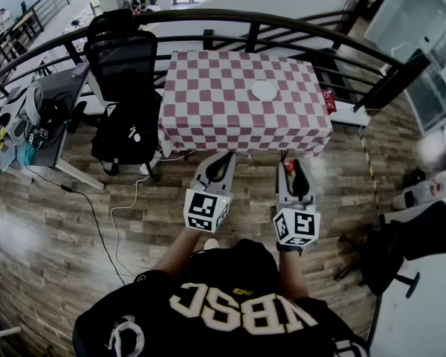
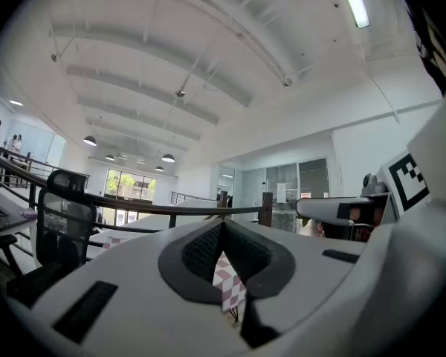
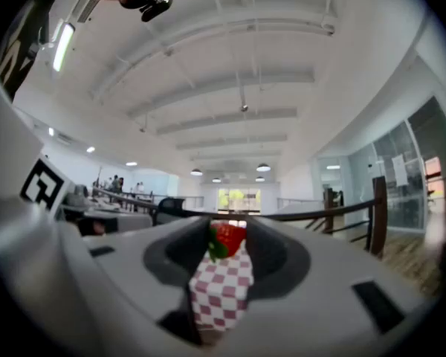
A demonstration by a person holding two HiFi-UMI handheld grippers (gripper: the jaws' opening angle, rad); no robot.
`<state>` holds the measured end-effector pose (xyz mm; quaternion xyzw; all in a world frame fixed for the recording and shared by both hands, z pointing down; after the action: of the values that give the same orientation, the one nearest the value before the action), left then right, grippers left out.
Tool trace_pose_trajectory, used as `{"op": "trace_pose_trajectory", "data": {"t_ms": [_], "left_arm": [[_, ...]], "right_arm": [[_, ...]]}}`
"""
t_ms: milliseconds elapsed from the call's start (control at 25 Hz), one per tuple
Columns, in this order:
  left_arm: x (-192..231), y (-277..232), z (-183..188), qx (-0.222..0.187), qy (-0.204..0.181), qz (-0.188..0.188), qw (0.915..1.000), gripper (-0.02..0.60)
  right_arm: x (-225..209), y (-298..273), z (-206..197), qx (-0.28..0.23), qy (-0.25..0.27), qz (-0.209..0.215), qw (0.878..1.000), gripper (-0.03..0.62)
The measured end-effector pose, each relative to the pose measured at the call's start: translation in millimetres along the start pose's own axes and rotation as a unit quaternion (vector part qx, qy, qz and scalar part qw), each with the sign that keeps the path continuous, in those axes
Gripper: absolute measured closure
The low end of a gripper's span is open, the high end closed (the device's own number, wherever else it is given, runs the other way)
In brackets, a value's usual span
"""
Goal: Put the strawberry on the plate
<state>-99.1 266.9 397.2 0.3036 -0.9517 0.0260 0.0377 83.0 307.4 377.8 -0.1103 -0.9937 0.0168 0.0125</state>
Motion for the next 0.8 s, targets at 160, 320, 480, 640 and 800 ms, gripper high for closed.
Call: {"op": "trace_pose_trajectory", "data": {"t_ms": [160, 320, 480, 640, 800], "left_arm": [[6, 10, -9, 0.011, 0.001, -0.006, 0.9999, 0.566], [5, 1, -31, 0.036, 0.020, -0.017, 0.9990, 0.566], [3, -24, -46, 0.054, 0.028, -0.020, 0.9980, 0.566], [0, -74, -51, 0.064, 0.031, -0.017, 0.9973, 0.566], [-6, -133, -42, 0.046, 0.023, 0.014, 0.9986, 0.566]], "right_arm": [[10, 3, -11, 0.011, -0.010, -0.003, 1.000, 0.433], [6, -3, -23, 0.026, -0.017, 0.001, 1.000, 0.431], [-13, -20, -33, 0.030, -0.021, 0.006, 0.999, 0.432], [-50, -51, -38, 0.028, -0.038, 0.015, 0.999, 0.432], [-108, -90, -36, 0.015, -0.049, 0.026, 0.998, 0.431]]}}
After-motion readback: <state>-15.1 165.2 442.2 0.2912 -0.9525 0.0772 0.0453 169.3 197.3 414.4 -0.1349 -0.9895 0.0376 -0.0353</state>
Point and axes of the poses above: the fingertips, and each gripper's own axes: y backward along the fingers, x to its left, z out of its top, the point moved 5 cm from there along y, backward along the fingers, and after that the axes turned 4 degrees about x, right-handed, at the moved point
